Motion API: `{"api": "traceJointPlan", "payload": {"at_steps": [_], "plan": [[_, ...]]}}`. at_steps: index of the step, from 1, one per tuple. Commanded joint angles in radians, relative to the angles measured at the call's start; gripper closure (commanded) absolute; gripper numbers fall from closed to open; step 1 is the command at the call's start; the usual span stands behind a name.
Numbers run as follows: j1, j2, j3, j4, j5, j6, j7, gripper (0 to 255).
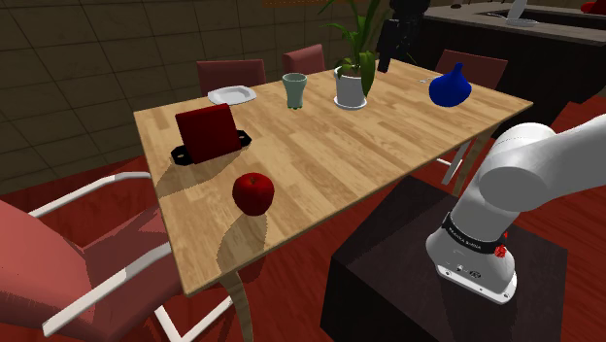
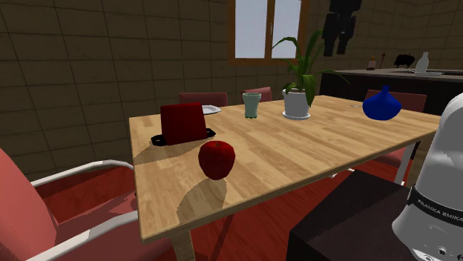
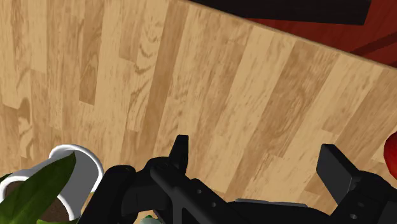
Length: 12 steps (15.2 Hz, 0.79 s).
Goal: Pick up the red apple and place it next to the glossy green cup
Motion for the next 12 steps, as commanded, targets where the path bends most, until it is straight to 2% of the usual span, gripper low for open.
{"api": "traceJointPlan", "payload": {"at_steps": [1, 12], "plan": [[0.0, 0.0, 0.0, 0.0, 0.0, 0.0, 0.0, 0], [0.056, 0.228, 0.183, -0.001, 0.113, 0.201, 0.19, 0]]}}
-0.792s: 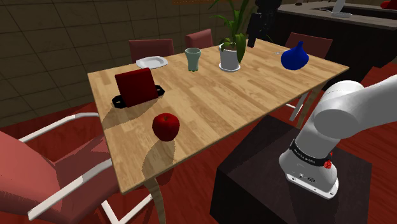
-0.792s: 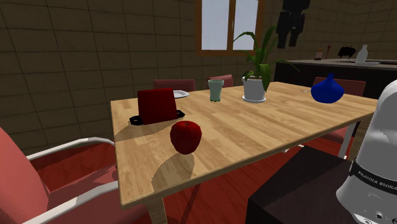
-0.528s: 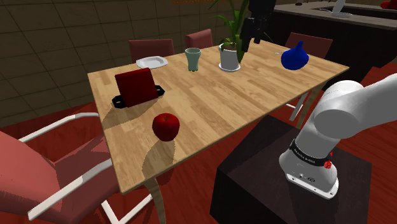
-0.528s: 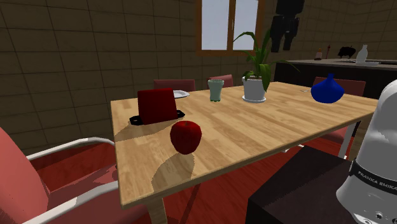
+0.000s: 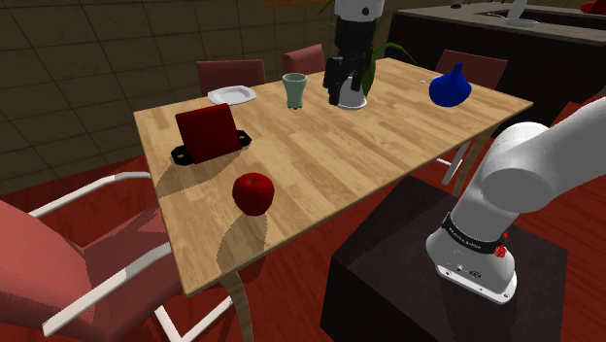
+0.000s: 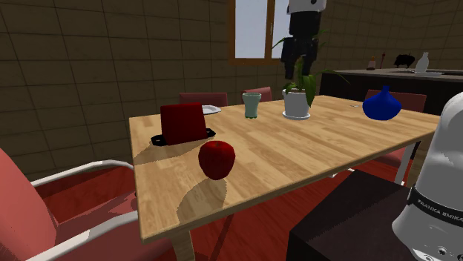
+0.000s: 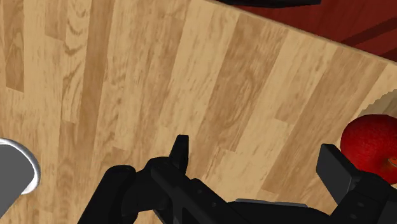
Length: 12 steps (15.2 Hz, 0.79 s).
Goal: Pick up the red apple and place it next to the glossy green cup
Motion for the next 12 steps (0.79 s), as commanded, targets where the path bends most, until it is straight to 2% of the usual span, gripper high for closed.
{"api": "traceJointPlan", "payload": {"at_steps": [1, 7, 12], "plan": [[0.007, 0.056, 0.033, 0.014, 0.014, 0.039, 0.035, 0], [0.024, 0.232, 0.131, 0.079, 0.029, 0.141, 0.141, 0], [0.035, 0.4, 0.207, 0.164, 0.006, 0.212, 0.238, 0]]}}
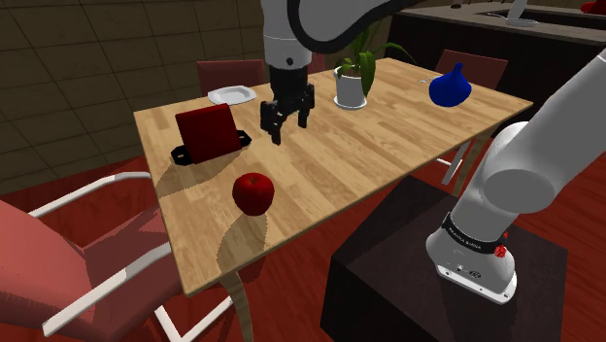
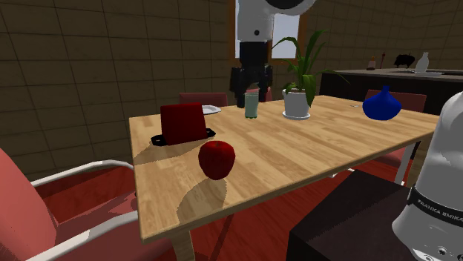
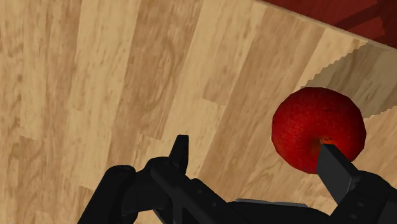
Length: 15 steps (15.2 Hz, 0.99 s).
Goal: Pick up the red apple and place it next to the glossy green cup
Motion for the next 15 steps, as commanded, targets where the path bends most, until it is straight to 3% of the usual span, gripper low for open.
{"api": "traceJointPlan", "payload": {"at_steps": [1, 8, 15], "plan": [[0.005, 0.077, 0.032, 0.046, -0.018, 0.025, 0.046, 0], [0.045, 0.334, 0.102, 0.215, -0.118, 0.081, 0.195, 0], [0.051, 0.374, 0.098, 0.161, -0.142, 0.169, 0.212, 0]]}}
